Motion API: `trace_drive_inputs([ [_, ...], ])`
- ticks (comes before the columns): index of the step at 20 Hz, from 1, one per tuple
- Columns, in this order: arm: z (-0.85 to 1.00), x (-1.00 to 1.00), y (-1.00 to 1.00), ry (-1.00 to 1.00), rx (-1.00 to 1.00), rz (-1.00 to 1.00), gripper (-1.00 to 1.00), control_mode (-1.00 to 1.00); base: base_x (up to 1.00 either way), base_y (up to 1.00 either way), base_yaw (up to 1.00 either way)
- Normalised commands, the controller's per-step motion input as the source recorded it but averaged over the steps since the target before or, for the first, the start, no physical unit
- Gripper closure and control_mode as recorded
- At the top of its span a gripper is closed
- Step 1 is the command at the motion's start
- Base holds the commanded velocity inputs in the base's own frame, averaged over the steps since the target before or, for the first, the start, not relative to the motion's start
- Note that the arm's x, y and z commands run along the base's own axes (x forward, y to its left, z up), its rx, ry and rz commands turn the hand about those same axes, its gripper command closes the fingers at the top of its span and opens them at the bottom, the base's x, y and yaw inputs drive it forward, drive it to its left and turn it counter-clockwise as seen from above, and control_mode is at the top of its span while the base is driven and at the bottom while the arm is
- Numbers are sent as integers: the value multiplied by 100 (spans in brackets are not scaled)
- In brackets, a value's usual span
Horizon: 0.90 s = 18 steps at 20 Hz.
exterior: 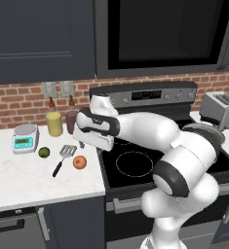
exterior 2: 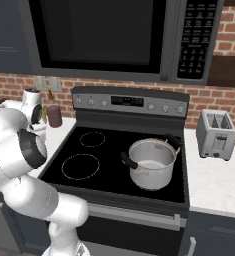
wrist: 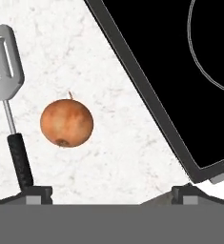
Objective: Put the onion and lime in the pot. Retrieve the spatula and lightly stir the vegetables in the pot.
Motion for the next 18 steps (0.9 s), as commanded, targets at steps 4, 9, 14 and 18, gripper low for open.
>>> trace_drive_inputs([
  [4,-44,58,10,12,-5,-1,-100,-100,0,0,0],
  [9,-45,24,19,3,-2,0,-100,-100,0,0,0],
  [14,-39,0,10,2,0,0,-100,-100,0,0,0],
  [18,-34,-11,0,1,0,0,-100,-100,0,0,0],
])
